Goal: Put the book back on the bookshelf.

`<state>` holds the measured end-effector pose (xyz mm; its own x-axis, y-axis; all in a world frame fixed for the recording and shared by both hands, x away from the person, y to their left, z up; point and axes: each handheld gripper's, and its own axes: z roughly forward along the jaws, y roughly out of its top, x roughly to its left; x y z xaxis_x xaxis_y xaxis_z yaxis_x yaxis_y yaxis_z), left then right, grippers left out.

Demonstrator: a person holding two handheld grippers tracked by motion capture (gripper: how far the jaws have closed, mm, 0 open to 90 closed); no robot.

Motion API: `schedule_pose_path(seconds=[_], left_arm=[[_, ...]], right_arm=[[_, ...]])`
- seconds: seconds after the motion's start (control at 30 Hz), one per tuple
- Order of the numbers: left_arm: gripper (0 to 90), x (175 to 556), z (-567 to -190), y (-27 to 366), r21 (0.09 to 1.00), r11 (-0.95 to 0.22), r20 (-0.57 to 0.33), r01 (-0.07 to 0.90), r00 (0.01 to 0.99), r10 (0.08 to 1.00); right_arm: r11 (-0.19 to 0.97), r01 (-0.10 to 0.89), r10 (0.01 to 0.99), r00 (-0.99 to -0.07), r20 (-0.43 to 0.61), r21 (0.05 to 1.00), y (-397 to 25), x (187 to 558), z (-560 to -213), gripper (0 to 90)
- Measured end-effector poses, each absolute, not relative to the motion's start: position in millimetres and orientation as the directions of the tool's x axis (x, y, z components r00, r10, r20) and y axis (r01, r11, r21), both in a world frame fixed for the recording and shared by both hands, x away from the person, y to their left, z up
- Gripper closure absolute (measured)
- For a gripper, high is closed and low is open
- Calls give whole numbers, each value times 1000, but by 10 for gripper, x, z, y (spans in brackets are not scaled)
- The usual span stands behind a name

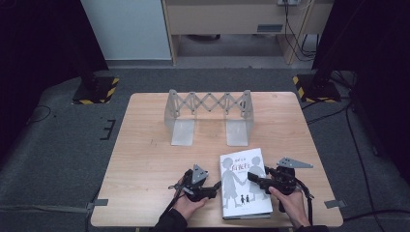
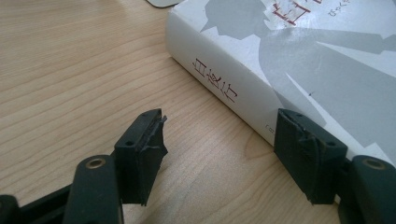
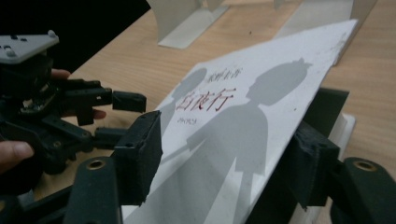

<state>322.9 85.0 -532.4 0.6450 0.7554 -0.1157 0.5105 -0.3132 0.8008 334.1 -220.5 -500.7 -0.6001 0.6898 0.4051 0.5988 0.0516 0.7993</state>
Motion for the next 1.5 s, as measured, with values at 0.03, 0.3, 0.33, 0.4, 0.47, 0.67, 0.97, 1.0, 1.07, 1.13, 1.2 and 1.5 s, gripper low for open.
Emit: schedule_pose_path(seconds=[0.03,0.3,0.33,0.4,0.47,0.67,0.97,1.0,1.07,1.13,1.2,1.5], left_arm=[[315,3236,-5324,858,803,-299,-130,516,640,757],[277,3276,-5275,902,818,-234,-191,526,631,752],[273,3276,-5275,902,818,-234,-191,526,631,752],[266,3280,-5264,899,819,-231,-199,526,637,745],[262,3280,-5247,882,825,-219,-210,521,642,737],[250,3288,-5203,852,831,-204,-228,518,651,724],[239,3303,-5181,798,830,-188,-261,526,664,701],[239,3302,-5182,794,829,-189,-263,527,665,699],[235,3299,-5188,778,826,-190,-272,531,670,691],[219,3296,-5194,763,824,-185,-283,536,671,685],[206,3299,-5187,762,824,-160,-312,544,671,672],[107,3299,-5158,752,831,-132,-358,540,703,615]], right_arm=[[54,617,690,-592,417,785,-2215,3337,-5021,407],[54,705,647,-564,513,707,-2213,3399,-5094,514],[54,705,647,-564,513,707,-2213,3399,-5094,514],[50,721,629,-560,539,691,-2200,3429,-5095,548],[46,725,620,-560,549,687,-2204,3443,-5089,569],[5,757,598,-526,605,653,-2225,3487,-5035,668],[-74,790,539,-481,691,608,-2244,3534,-4971,791],[-74,790,539,-481,691,608,-2244,3534,-4971,791],[-77,789,531,-485,694,610,-2238,3539,-4952,800],[-72,781,529,-498,687,621,-2229,3538,-4923,806],[-68,765,524,-519,675,640,-2220,3532,-4889,813],[-70,661,488,-630,604,747,-2216,3449,-4684,842]])
